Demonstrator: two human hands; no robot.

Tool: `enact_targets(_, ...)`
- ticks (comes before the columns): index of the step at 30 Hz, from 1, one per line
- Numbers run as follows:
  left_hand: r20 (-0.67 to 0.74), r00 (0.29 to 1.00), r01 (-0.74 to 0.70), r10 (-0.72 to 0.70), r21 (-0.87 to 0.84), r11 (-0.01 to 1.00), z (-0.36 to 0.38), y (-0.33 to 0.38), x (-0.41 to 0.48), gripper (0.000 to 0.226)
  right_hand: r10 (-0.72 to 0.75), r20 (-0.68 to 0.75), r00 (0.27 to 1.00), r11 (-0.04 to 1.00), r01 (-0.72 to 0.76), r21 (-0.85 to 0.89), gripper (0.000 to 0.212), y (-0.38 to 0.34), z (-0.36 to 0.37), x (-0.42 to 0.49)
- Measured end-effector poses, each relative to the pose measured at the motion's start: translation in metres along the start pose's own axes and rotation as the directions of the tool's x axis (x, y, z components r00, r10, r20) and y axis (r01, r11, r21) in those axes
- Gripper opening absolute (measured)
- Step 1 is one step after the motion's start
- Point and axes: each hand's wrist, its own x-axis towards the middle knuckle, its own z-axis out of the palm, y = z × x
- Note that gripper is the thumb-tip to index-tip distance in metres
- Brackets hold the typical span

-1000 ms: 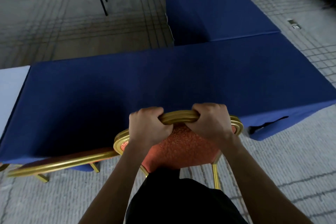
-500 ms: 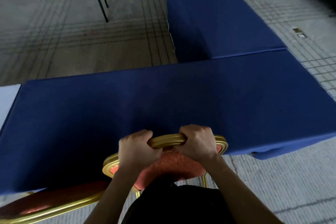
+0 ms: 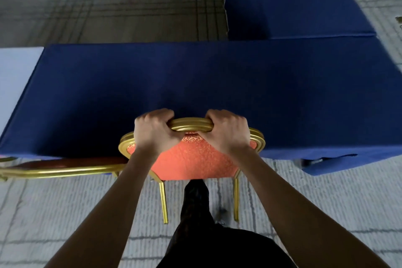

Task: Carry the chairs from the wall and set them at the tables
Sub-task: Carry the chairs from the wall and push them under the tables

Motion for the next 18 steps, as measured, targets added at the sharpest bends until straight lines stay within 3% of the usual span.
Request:
enact_targets(6, -0.064, 0.998, -0.017, 0.016, -0.015, 1.000, 0.000, 0.010, -0.050, 0.023, -0.053, -0.056, 0.997, 0.997, 0.056, 0.043, 0.029, -0.007, 0.001, -0.049)
enact_targets(14, 0.040, 0.999, -0.019, 0.020, -0.005, 1.000, -0.006, 0.022, -0.131, 0.020, -0.072, -0.096, 0.993, 0.994, 0.080, 0.075, 0.022, -0.025, 0.000, -0.134)
enact_targets(18, 0.114, 0.993, -0.009, 0.009, 0.005, 1.000, -0.008, 0.027, -0.168, 0.027, -0.107, -0.091, 0.990, 0.990, 0.114, 0.078, 0.030, -0.034, -0.004, -0.171)
